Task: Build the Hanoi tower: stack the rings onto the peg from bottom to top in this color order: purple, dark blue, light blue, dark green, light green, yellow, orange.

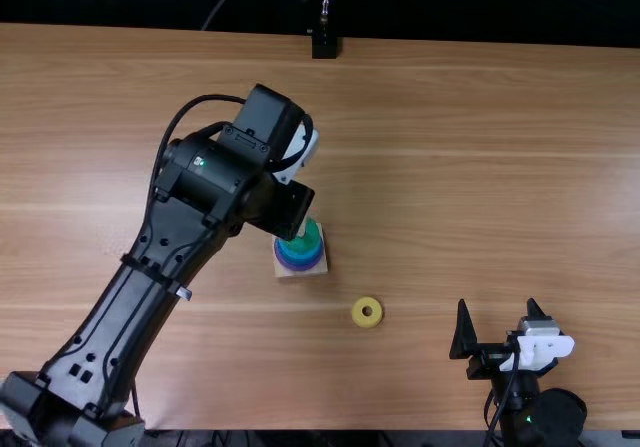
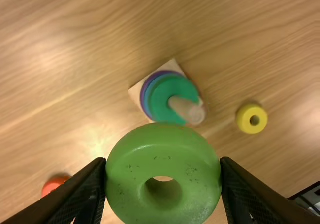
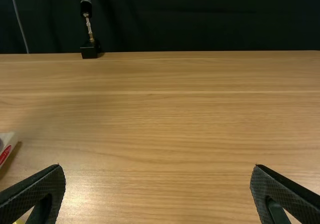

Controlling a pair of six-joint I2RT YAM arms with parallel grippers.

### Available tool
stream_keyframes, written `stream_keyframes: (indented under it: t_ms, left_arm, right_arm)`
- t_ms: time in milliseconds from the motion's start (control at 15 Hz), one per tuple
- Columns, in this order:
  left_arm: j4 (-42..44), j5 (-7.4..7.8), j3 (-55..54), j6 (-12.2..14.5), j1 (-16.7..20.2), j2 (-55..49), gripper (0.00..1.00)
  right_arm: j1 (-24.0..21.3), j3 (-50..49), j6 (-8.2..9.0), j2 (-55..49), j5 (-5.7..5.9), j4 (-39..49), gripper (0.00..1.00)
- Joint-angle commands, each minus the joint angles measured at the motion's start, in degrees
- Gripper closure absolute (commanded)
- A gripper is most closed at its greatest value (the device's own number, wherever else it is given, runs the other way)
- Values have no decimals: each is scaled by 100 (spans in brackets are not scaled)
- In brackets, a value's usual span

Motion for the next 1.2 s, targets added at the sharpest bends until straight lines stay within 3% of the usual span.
stream_keyframes:
  t_ms: [0, 533, 1133]
  left_arm:
    - [1, 26, 238, -93, -74, 192, 100]
    - [1, 26, 449, -209, -311, 500, 100]
    - [95, 26, 440, -209, -337, 799, 100]
  right_arm:
    - [-73, -315, -21, -106, -47, -481, 0]
    - [-73, -315, -21, -106, -47, -481, 0]
    - [-73, -315, -21, -106, -47, -481, 0]
